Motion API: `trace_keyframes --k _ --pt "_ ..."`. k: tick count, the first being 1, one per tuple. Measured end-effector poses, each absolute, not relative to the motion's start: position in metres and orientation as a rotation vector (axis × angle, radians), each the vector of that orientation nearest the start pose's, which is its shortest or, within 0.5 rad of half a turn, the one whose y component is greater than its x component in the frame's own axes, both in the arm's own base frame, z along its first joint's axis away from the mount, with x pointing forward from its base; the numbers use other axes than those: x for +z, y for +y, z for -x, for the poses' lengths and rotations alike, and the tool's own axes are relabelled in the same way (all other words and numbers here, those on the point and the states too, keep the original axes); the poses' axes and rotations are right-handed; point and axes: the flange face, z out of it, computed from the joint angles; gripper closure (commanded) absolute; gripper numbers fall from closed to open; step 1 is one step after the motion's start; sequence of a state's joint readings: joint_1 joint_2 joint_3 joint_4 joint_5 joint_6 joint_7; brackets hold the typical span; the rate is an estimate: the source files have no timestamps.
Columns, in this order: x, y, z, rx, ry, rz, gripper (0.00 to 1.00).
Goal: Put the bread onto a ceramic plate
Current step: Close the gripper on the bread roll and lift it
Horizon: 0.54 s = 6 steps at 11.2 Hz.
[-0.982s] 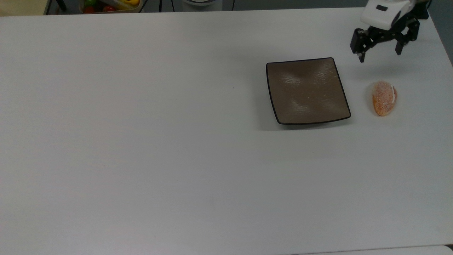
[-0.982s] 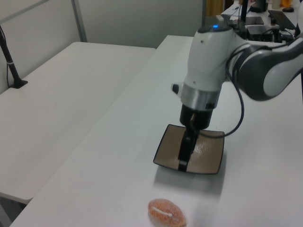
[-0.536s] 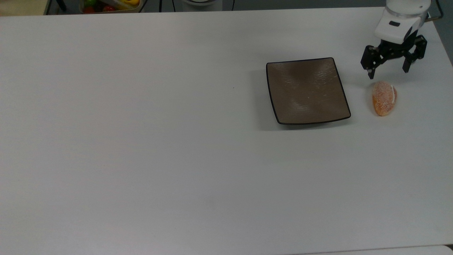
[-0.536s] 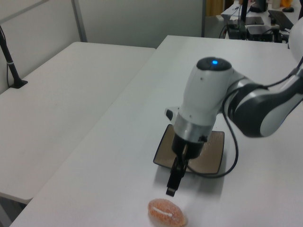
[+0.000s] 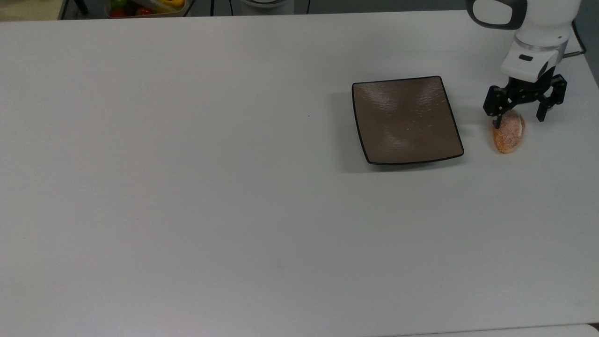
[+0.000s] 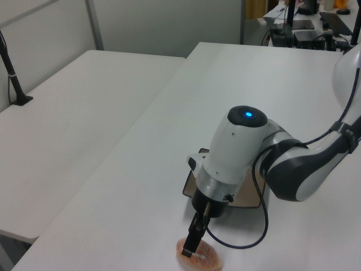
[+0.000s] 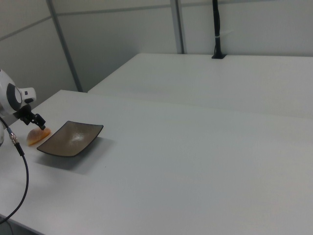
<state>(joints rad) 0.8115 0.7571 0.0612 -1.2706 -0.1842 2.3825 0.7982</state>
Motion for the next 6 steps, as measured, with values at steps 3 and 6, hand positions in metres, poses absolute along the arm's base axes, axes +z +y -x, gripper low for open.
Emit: trace_keyframes --k 3,6 --pt "0.330 0.595 -0.503 -0.500 -0.251 2.927 0.20" --pt "0.317 0.596 -0.501 -0.527 -0.275 2.952 0.74"
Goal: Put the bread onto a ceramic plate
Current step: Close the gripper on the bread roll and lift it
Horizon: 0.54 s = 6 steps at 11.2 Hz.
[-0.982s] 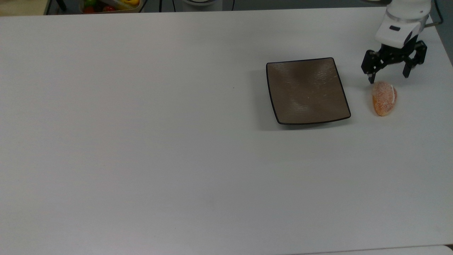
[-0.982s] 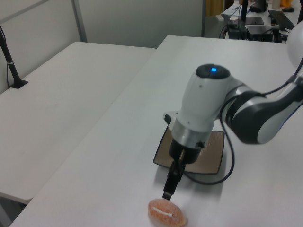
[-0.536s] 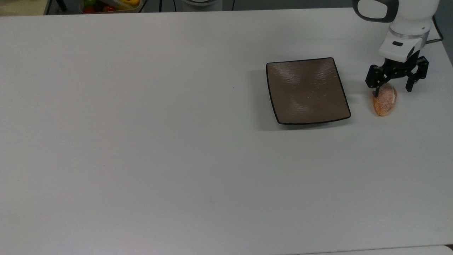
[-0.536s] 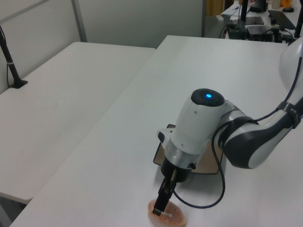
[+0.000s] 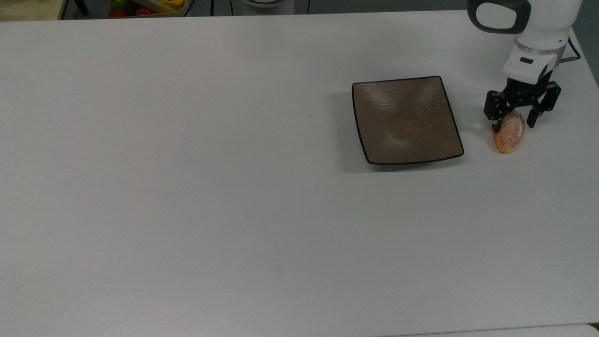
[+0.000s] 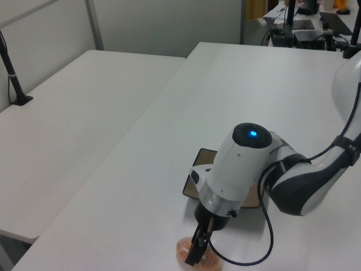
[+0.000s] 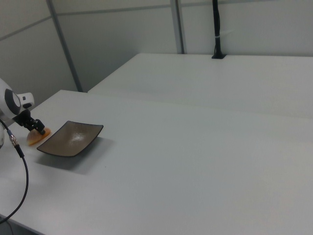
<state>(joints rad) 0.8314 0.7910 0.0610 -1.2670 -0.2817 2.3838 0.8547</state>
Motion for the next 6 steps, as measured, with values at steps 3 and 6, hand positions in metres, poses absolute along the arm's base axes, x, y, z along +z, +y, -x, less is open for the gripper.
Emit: trace_keyframes --k 3,6 --pt "0.3196 0.5969 -0.5013 -0.555 -0.263 2.954 0.76" --pt "0.3249 0.5970 -0.5033 -0.592 -0.267 2.953 0.76"
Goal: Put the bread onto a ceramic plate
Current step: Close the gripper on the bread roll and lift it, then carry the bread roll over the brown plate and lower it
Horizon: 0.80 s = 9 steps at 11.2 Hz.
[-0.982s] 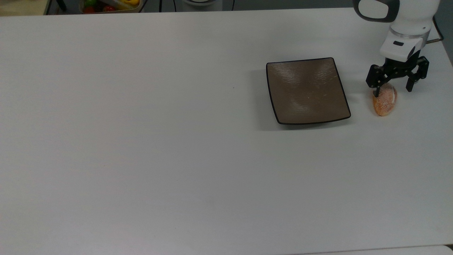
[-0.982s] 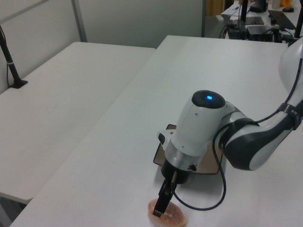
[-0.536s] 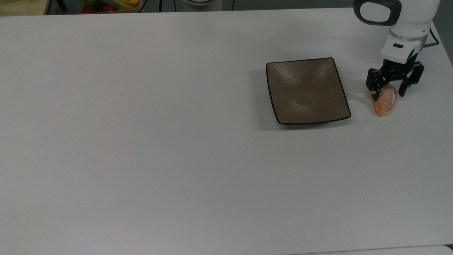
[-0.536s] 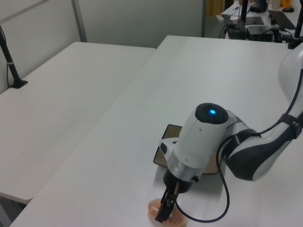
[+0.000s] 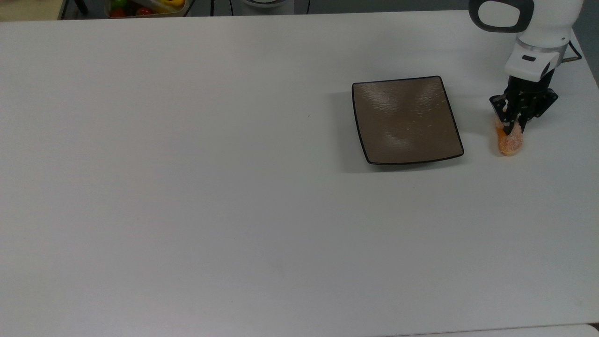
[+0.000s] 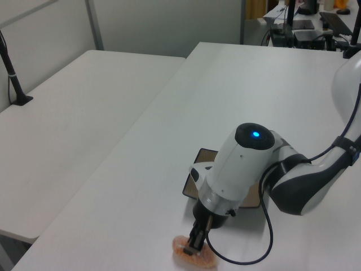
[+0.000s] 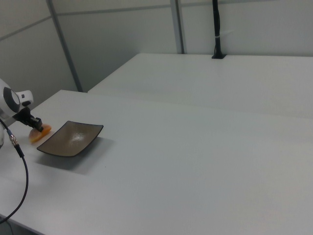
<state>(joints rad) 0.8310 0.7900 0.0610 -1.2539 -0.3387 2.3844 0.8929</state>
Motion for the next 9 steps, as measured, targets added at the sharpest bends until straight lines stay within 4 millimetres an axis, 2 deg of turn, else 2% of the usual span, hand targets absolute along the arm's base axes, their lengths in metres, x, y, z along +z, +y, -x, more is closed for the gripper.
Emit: trace_keyframes --k 2,4,6,8,9 --pt "0.353 0.594 -0.509 -0.638 -0.248 2.923 0.76" --pt "0.399 0.583 -0.514 -0.693 -0.220 2.881 0.75" --pt "0.444 0.559 -0.515 -0.731 -0.181 2.865 0.75" --pt "0.467 0.523 -0.514 -0.723 -0.158 2.918 0.75" --pt "0.470 0.505 -0.514 -0.711 -0.169 2.952 0.75"
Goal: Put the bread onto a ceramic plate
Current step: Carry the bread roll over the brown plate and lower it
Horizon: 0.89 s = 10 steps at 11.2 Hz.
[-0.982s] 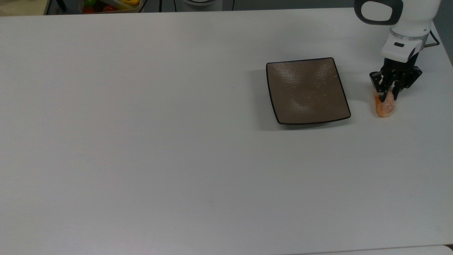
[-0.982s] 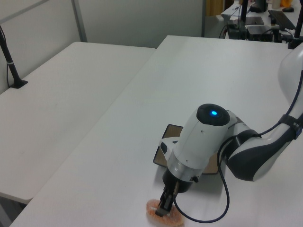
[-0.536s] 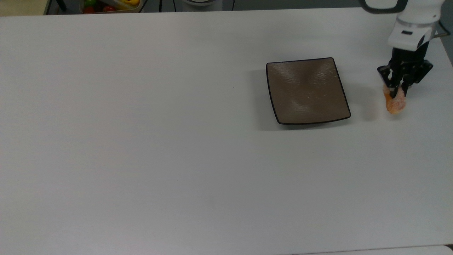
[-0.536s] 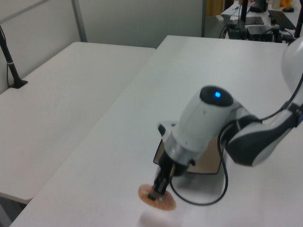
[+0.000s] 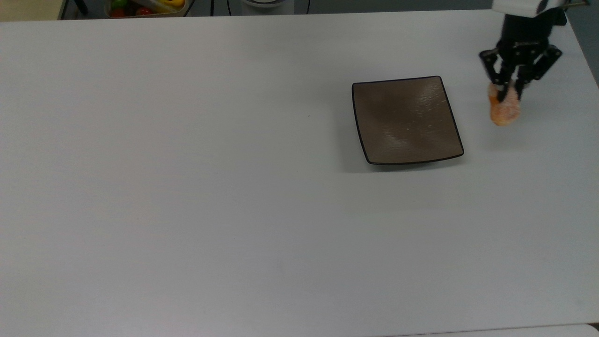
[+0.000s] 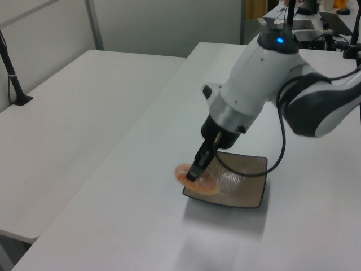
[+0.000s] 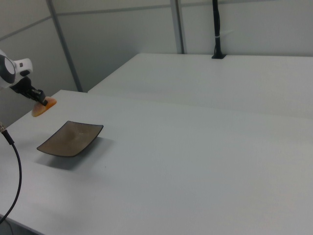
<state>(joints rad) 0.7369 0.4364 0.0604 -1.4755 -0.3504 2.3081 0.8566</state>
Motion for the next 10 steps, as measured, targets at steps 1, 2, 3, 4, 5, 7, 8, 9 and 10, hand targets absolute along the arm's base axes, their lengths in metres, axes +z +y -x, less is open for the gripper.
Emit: trace_keyframes --k 1,2,3,4,5,7,8,9,10 --pt "0.469 0.487 -0.514 -0.695 -0.189 2.987 0.75" --pt "0.464 0.471 -0.515 -0.674 -0.211 3.021 0.75" --pt "0.454 0.453 -0.515 -0.647 -0.231 3.055 0.75" --pt "0.446 0.440 -0.514 -0.623 -0.239 3.081 0.73" --pt "0.435 0.425 -0.511 -0.591 -0.237 3.111 0.73" --pt "0.412 0.414 -0.510 -0.536 -0.236 3.151 0.64" --pt "0.398 0.410 -0.509 -0.505 -0.242 3.171 0.38" --pt "0.385 0.408 -0.510 -0.477 -0.249 3.187 0.16" --pt "0.375 0.409 -0.511 -0.459 -0.256 3.197 0.00"
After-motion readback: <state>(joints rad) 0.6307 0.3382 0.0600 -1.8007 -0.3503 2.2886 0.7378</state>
